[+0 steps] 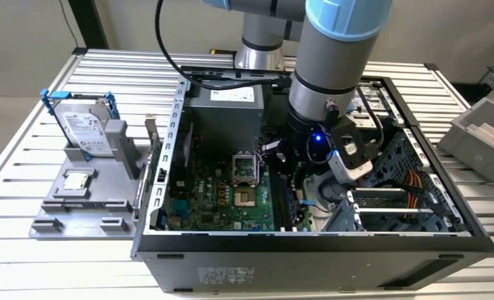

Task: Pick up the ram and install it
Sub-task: 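Insert the ram into the slot, then press down the ram until it locks into place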

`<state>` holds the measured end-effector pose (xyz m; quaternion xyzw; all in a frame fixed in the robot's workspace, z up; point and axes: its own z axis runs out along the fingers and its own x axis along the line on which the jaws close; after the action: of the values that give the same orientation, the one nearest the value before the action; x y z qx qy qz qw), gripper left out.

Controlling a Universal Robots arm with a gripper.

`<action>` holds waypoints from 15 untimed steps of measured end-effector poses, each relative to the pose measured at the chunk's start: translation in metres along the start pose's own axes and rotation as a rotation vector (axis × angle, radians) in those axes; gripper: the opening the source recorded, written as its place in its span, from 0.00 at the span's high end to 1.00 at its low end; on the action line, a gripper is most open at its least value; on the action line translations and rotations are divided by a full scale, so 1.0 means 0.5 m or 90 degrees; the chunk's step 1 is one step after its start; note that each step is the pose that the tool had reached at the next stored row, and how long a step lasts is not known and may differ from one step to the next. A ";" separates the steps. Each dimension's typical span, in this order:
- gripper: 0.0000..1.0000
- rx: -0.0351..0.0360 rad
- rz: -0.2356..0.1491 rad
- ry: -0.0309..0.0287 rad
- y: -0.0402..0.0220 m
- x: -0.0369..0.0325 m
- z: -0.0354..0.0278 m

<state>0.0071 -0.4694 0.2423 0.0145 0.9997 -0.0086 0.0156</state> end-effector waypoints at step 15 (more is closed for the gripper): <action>1.00 0.0000 0.000 0.0000 0.000 0.000 -0.001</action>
<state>0.0071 -0.4695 0.2430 0.0146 0.9997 -0.0086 0.0156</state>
